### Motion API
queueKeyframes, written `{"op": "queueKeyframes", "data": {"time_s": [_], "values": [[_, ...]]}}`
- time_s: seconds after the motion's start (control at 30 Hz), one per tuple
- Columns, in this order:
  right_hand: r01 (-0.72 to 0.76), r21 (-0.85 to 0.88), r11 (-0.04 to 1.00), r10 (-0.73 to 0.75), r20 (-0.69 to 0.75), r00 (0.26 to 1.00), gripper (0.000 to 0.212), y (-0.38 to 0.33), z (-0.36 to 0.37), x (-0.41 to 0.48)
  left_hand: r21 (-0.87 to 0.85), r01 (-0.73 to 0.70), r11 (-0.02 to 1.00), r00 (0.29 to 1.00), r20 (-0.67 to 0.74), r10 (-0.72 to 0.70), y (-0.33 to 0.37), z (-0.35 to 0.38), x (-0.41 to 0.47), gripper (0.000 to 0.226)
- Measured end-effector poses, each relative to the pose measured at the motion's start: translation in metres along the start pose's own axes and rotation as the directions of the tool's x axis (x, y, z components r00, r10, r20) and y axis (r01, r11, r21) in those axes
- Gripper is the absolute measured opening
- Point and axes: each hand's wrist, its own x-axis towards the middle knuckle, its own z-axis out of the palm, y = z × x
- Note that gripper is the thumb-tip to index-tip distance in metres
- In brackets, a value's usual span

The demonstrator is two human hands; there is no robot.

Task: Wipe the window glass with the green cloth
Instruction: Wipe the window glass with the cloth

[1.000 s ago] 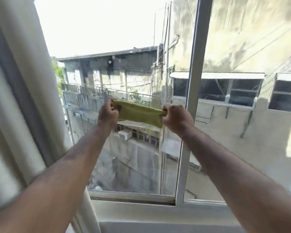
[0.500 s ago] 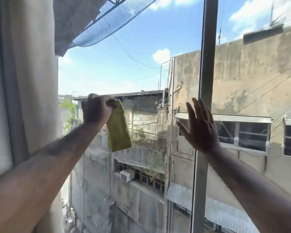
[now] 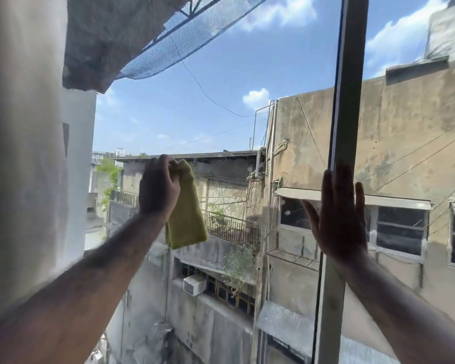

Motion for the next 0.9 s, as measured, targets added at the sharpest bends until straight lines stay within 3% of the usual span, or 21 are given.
{"op": "queueKeyframes", "data": {"time_s": [0.1, 0.17, 0.23, 0.3, 0.5, 0.53, 0.6, 0.67, 0.7, 0.73, 0.8, 0.87, 0.9], "values": [[0.006, 0.002, 1.0, -0.006, -0.053, 0.999, 0.081, 0.002, 0.009, -0.001, -0.099, 0.025, 0.995, 0.994, -0.101, -0.035, -0.005, 0.019, -0.02, 0.021], [0.009, 0.008, 1.0, -0.009, -0.084, 0.996, 0.08, 0.006, 0.014, -0.001, -0.012, -0.077, 0.997, 0.99, -0.123, 0.075, -0.012, 0.036, -0.045, 0.034], [0.027, 0.014, 1.0, -0.026, -0.116, 0.993, 0.079, 0.008, 0.018, -0.001, 0.051, -0.144, 0.988, 0.988, -0.047, 0.146, -0.021, 0.054, -0.075, 0.055], [0.025, 0.013, 1.0, -0.023, -0.136, 0.99, 0.075, 0.008, 0.022, -0.001, 0.027, -0.107, 0.994, 0.994, -0.008, 0.108, -0.023, 0.068, -0.091, 0.065], [0.028, 0.028, 0.999, -0.023, -0.151, 0.988, 0.067, 0.01, 0.026, -0.003, -0.005, 0.129, 0.992, 0.983, -0.133, -0.129, 0.025, 0.094, -0.069, 0.066], [0.029, 0.032, 0.999, -0.024, -0.152, 0.988, 0.066, 0.011, 0.027, -0.003, 0.015, 0.072, 0.997, 0.989, -0.131, -0.069, 0.035, 0.099, -0.07, 0.066], [0.031, 0.042, 0.999, -0.024, -0.152, 0.988, 0.065, 0.01, 0.027, -0.003, 0.055, -0.231, 0.971, 0.97, -0.068, 0.235, 0.049, 0.112, -0.09, 0.065], [0.03, 0.058, 0.998, -0.021, -0.151, 0.988, 0.064, 0.011, 0.027, -0.003, 0.062, -0.55, 0.833, 0.835, 0.056, 0.548, 0.044, 0.118, -0.12, 0.061], [0.03, 0.064, 0.997, -0.02, -0.154, 0.988, 0.063, 0.011, 0.027, -0.003, 0.075, -0.636, 0.768, 0.771, 0.093, 0.63, 0.033, 0.117, -0.128, 0.059], [0.029, 0.067, 0.997, -0.018, -0.156, 0.988, 0.064, 0.011, 0.027, -0.003, 0.093, -0.658, 0.747, 0.753, 0.099, 0.651, 0.018, 0.112, -0.129, 0.057], [0.027, 0.068, 0.997, -0.016, -0.162, 0.987, 0.064, 0.011, 0.027, -0.004, 0.141, -0.49, 0.86, 0.87, 0.019, 0.492, -0.007, 0.098, -0.111, 0.057], [0.031, 0.061, 0.998, -0.02, -0.166, 0.986, 0.065, 0.01, 0.029, -0.004, 0.16, -0.119, 0.98, 0.984, -0.113, 0.138, -0.021, 0.085, -0.076, 0.061], [0.03, 0.054, 0.998, -0.021, -0.169, 0.985, 0.065, 0.01, 0.03, -0.004, 0.139, 0.046, 0.989, 0.987, -0.159, -0.024, -0.022, 0.079, -0.057, 0.062]]}}
